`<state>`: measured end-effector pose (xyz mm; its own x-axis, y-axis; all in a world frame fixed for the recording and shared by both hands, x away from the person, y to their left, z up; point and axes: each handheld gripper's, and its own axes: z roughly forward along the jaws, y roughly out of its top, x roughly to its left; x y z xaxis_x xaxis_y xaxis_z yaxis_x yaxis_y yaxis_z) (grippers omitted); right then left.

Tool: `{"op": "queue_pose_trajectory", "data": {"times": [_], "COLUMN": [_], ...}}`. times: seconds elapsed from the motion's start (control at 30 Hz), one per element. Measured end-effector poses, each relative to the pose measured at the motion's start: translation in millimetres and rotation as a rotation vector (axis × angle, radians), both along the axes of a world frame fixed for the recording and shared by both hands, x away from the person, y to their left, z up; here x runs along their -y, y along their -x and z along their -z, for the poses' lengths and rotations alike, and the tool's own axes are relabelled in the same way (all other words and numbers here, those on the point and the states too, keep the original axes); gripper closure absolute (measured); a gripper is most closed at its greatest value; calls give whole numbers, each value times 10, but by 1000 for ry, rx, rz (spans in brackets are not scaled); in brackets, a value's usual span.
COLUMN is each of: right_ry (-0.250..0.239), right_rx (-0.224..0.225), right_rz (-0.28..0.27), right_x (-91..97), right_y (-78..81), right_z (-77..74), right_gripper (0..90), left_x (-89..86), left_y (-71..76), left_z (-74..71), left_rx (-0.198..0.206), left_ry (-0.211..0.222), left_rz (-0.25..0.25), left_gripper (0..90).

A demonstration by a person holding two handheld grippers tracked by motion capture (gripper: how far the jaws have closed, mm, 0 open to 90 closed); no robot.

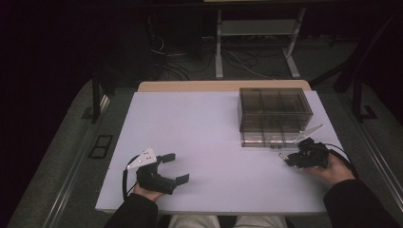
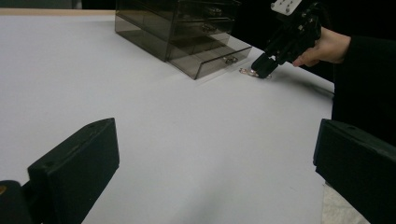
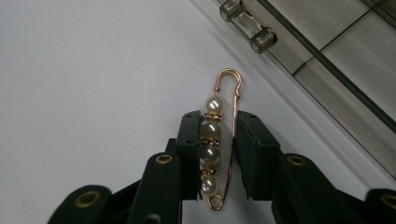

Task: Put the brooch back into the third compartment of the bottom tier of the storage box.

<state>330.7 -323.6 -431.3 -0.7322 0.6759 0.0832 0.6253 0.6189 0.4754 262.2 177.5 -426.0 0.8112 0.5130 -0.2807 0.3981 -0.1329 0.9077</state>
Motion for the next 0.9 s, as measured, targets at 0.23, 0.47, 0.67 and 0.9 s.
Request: {"op": "queue_pose_trajectory", "data": {"times": [0.23, 0.47, 0.67, 0.9], "right_ry": [2, -6, -13, -29], "right_rx": [-5, -14, -24, -38], "right_rz": [0, 3, 8, -5], "right_x": [5, 16, 23, 29], "right_y": [-6, -13, -19, -19], "right_z": [-2, -1, -2, -3], "right_gripper": [737, 773, 784, 789], "left_x": [-2, -1, 1, 1], "left_y": [2, 1, 1, 2], "left_z": [-1, 0, 0, 0], "left_rx": [0, 0, 1, 1], "left_ry": [1, 1, -1, -1], "left_rz": [-1, -1, 0, -1], "left_gripper": [0, 0, 0, 0]}}
